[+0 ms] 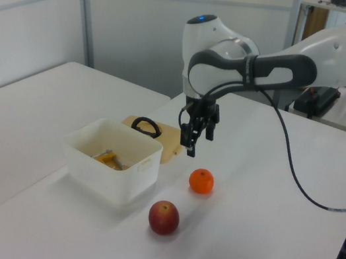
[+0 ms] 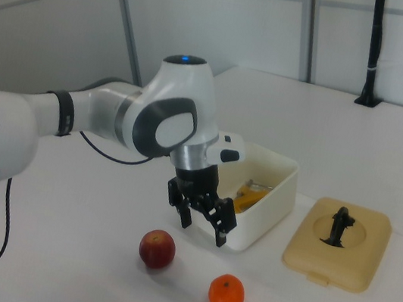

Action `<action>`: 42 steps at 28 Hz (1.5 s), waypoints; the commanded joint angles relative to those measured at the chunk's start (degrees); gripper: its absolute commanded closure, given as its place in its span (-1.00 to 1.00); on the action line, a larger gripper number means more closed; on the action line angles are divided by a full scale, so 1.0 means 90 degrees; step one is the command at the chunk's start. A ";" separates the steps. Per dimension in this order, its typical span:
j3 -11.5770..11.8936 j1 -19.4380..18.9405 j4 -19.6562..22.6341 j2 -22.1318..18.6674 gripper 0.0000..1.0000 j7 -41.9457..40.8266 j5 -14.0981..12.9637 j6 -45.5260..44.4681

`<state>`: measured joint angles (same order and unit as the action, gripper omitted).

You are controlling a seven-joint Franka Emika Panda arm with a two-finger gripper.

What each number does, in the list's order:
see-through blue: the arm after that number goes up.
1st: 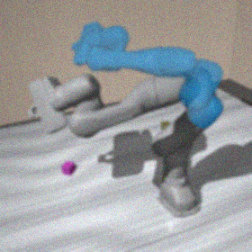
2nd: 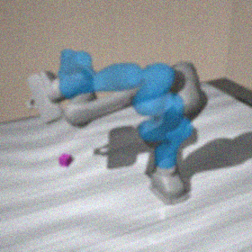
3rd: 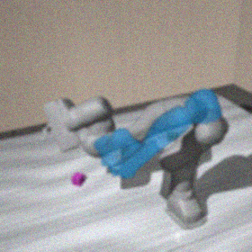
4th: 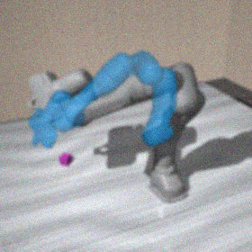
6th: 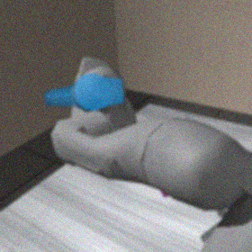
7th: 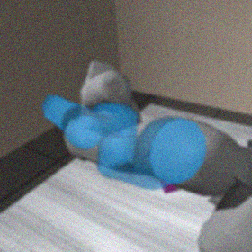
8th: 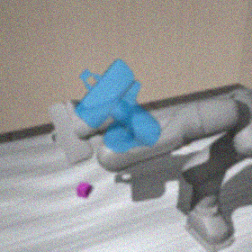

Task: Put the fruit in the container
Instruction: 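Move the open gripper down over the orange tangerine, then close the gripper on the tangerine and lift it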

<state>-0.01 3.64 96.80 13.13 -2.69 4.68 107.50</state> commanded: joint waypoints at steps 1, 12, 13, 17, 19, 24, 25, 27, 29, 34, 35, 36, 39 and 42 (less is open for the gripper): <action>0.0060 -0.0033 0.0795 -0.0170 -1.00 0.0259 0.0124 0.0866; 0.0148 0.0240 0.1432 -0.0092 -1.00 0.0259 0.0495 0.2010; 0.0148 0.0250 0.1432 -0.0063 -1.00 0.0259 0.0563 0.2029; 0.0148 0.0241 0.1451 0.0162 -1.00 0.0269 0.0778 0.2117; 0.0148 0.0221 0.1471 0.0221 -1.00 0.0298 0.0847 0.2166; 0.0148 0.0221 0.1598 0.0260 -1.00 0.0357 0.0954 0.2303; 0.0148 0.0211 0.1598 0.0270 -1.00 0.0357 0.0964 0.2322; 0.0148 0.0211 0.1598 0.0367 -1.00 0.0386 0.0974 0.2400; 0.0148 0.0201 0.1598 0.0406 -1.00 0.0454 0.0984 0.2469; 0.0138 0.0182 0.1588 0.0504 -0.96 0.0718 0.1228 0.2528; 0.0128 0.0172 0.1598 0.0514 -0.88 0.0747 0.1257 0.2528; 0.0109 0.0172 0.1588 0.0572 -0.69 0.0786 0.1325 0.2528; 0.0099 0.0172 0.1559 0.0602 -0.20 0.0797 0.1355 0.2528; 0.0089 0.0172 0.1530 0.0602 0.66 0.0806 0.1355 0.2528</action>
<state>0.62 5.64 109.91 18.69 2.68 15.38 128.38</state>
